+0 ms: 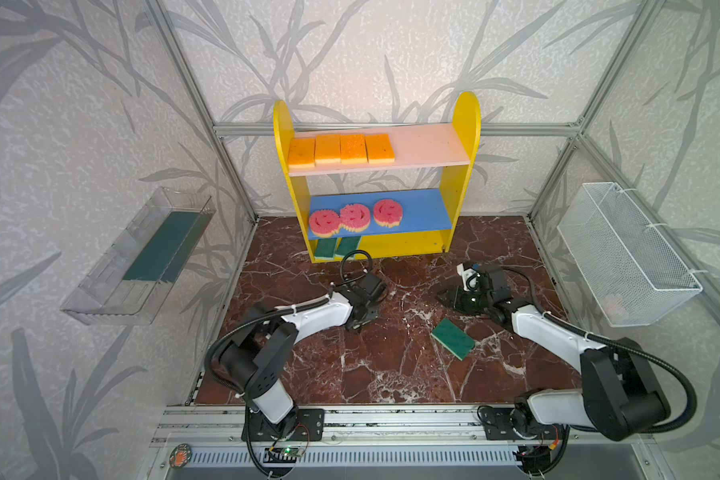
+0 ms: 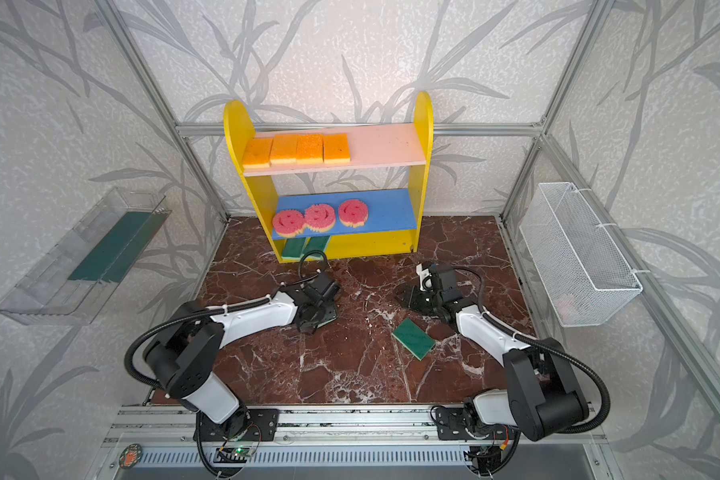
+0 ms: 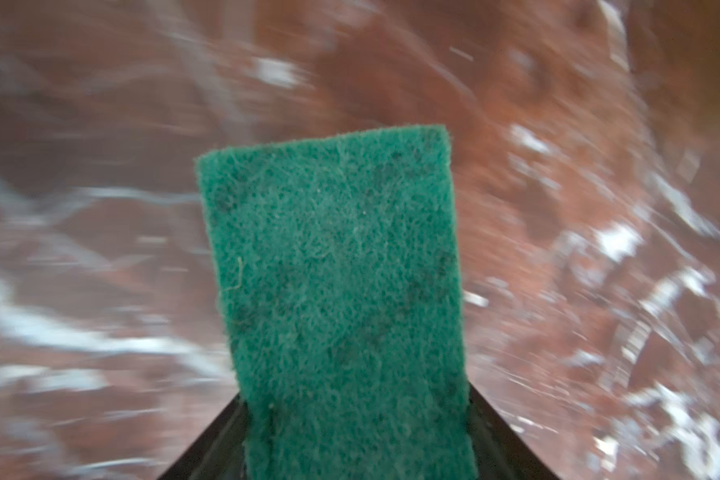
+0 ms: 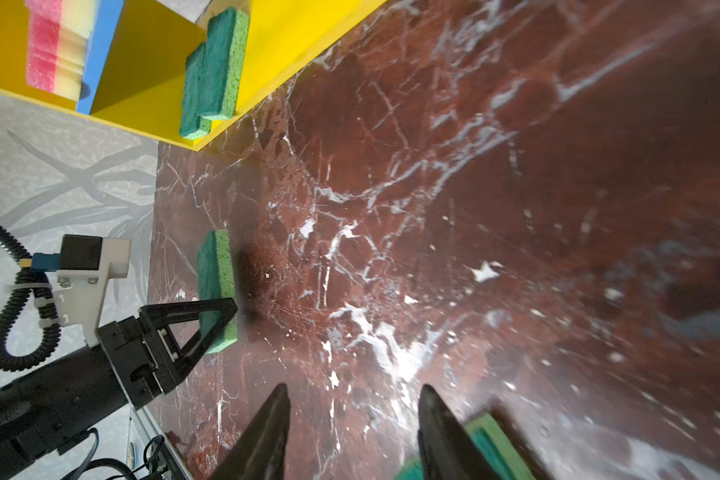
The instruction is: Place and organize the cleaning sponges onto the shelf
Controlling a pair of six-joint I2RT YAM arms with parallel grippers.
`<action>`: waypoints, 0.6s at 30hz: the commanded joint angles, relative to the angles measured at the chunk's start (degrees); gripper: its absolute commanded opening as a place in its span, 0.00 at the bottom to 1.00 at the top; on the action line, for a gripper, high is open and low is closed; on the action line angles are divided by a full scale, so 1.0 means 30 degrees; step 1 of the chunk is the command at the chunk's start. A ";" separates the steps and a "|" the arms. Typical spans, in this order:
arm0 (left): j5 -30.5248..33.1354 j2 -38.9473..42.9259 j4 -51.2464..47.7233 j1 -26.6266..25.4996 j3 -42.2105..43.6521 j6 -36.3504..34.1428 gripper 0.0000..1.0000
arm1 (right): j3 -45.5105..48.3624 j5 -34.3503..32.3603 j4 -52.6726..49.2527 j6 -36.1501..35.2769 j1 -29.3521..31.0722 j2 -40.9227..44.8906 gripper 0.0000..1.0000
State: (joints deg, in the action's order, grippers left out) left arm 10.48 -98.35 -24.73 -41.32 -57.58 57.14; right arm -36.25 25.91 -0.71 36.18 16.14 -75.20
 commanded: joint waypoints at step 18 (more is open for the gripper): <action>0.0521 0.2857 -0.1578 -0.1364 0.0070 -0.1985 0.99 | -0.0641 -0.2442 -0.3331 -0.0488 0.2518 0.1130 0.53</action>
State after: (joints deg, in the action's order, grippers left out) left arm 8.93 -95.09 -26.09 -45.69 -58.43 53.01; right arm -35.73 20.80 -10.55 34.46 21.30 -69.73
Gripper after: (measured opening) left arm 0.993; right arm 0.532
